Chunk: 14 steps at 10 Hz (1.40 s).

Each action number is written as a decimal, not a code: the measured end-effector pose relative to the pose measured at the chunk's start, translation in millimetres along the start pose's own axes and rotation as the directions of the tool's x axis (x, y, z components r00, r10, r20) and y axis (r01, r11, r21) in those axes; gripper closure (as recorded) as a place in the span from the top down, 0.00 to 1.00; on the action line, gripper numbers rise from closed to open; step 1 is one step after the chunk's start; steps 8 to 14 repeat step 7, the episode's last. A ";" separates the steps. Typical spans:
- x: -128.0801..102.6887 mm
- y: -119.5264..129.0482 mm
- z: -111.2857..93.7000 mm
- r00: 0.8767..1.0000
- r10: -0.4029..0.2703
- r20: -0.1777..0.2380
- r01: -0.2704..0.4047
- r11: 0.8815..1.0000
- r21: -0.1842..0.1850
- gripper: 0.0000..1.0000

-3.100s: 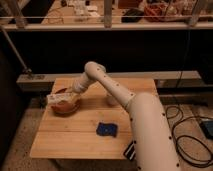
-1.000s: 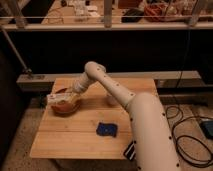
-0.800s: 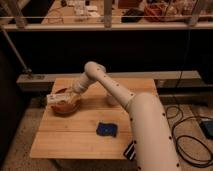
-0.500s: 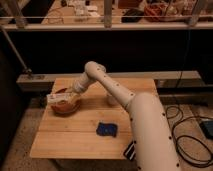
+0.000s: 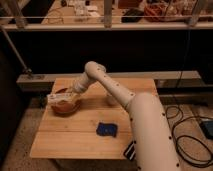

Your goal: Place the bottle in the ceramic bowl

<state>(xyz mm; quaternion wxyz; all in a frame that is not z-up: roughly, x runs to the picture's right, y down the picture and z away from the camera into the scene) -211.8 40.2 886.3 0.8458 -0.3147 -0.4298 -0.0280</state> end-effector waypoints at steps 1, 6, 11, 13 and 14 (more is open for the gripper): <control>0.5 -0.1 0.2 1.000 0.000 0.000 0.000 1.000 0.000 0.80; -0.1 -0.9 0.9 1.000 -0.010 0.001 0.010 1.000 0.007 0.80; -0.3 -1.8 -2.4 1.000 -0.001 -0.010 0.001 0.999 0.033 0.80; -0.3 -1.8 -2.4 1.000 -0.001 -0.010 0.001 0.999 0.033 0.80; -0.3 -1.8 -2.4 1.000 -0.001 -0.010 0.001 0.999 0.033 0.80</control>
